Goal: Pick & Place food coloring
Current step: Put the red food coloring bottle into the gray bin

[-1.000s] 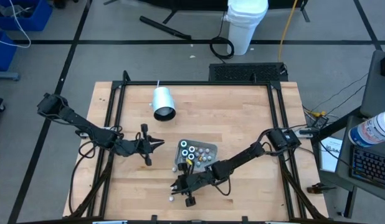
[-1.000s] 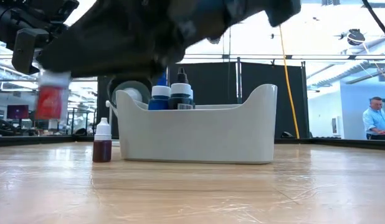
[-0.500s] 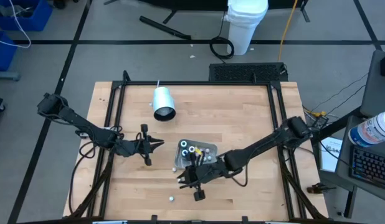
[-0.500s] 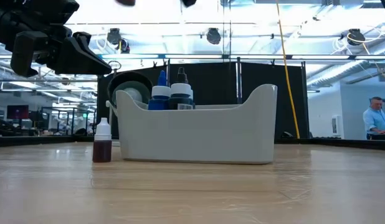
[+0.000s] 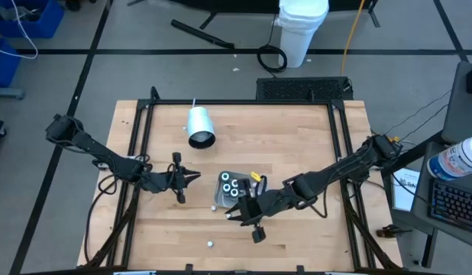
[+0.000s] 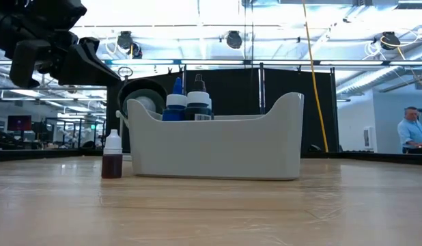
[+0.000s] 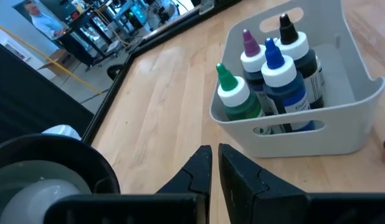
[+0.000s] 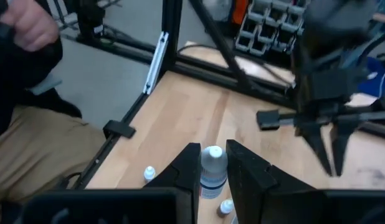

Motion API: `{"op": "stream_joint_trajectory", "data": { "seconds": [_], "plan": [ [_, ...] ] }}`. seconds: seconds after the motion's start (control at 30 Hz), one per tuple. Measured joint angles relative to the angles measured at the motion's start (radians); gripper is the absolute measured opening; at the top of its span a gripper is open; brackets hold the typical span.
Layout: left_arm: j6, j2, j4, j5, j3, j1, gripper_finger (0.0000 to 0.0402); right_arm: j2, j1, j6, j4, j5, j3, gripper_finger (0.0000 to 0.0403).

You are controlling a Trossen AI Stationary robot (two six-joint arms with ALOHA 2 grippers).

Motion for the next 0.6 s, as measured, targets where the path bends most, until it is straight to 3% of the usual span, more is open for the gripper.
{"op": "stream_joint_trajectory", "data": {
  "seconds": [0.37, 0.6],
  "plan": [
    [-0.037, 0.000, -0.006, 0.000, 0.000, 0.000, 0.0037, -0.040, 0.006, -0.041, 0.013, 0.150, -0.014, 0.0052],
    [-0.058, 0.000, -0.014, 0.000, 0.000, 0.000, 0.0037, -0.145, -0.016, -0.041, 0.148, 0.236, -0.228, 0.0052]
  ]
}}
